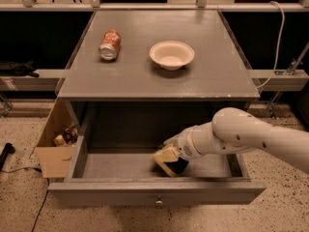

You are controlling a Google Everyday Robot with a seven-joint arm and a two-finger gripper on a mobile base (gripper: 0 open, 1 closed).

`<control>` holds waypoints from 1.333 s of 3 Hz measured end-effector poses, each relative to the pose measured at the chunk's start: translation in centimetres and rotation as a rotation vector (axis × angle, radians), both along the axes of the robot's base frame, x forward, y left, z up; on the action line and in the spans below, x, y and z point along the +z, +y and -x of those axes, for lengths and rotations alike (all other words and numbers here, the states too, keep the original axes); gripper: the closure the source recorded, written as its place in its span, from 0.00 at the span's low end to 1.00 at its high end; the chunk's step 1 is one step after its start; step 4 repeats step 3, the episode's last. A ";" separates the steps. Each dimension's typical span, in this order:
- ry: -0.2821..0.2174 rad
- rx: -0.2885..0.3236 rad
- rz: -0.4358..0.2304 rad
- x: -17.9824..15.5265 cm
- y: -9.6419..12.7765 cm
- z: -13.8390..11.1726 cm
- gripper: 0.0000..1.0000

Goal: Place sponge into top drawer

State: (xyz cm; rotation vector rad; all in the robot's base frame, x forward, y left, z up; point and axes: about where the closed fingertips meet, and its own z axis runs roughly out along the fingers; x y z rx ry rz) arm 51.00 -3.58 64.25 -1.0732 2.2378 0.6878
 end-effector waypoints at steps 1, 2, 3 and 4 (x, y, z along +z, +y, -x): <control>0.000 0.000 0.000 0.0 0.0 0.0 0.05; 0.000 0.000 0.000 0.0 0.0 0.0 0.00; 0.000 0.000 0.000 0.0 0.0 0.0 0.00; 0.000 0.000 0.000 0.0 0.0 0.0 0.00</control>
Offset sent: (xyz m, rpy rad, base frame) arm 0.0000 0.0000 0.0000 0.0000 0.0000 0.0000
